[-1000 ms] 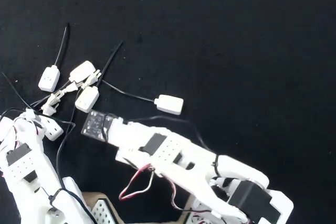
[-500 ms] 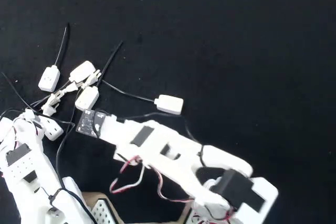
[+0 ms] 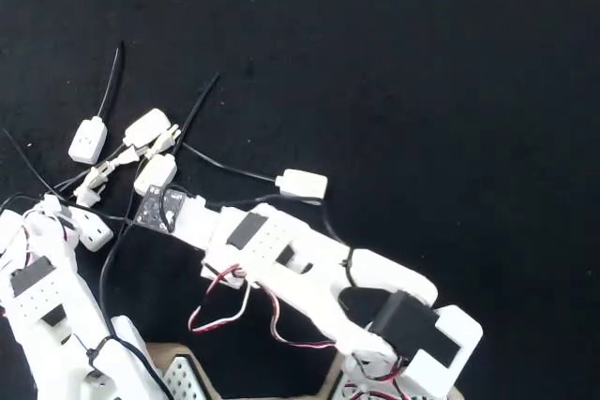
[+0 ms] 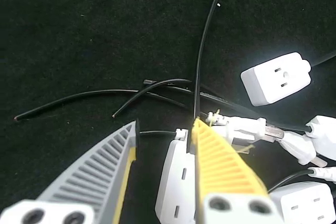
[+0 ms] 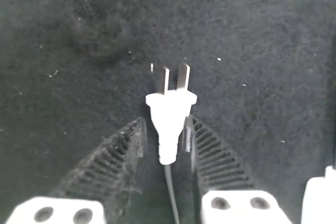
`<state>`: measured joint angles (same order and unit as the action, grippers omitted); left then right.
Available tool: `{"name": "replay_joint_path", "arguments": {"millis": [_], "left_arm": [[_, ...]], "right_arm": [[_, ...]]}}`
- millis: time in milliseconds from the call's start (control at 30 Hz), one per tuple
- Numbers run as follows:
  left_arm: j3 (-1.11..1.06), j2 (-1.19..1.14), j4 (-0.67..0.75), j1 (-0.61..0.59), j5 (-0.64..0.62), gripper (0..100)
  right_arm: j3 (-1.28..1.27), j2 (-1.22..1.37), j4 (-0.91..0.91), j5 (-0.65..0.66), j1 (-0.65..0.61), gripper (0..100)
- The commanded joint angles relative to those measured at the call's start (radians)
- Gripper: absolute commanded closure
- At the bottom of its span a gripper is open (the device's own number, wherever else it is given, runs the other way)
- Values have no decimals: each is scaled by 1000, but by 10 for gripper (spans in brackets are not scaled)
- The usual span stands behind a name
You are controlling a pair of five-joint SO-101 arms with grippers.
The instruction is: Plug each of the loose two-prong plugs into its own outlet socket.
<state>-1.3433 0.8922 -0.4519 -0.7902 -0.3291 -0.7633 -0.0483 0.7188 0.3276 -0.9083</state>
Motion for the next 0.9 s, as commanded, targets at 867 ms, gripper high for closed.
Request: {"name": "replay_joint_path", "arguments": {"millis": [867], "left_arm": [[28, 20, 15, -7, -9, 830]], "right_arm": [[48, 1, -109, -49, 106, 884]]}}
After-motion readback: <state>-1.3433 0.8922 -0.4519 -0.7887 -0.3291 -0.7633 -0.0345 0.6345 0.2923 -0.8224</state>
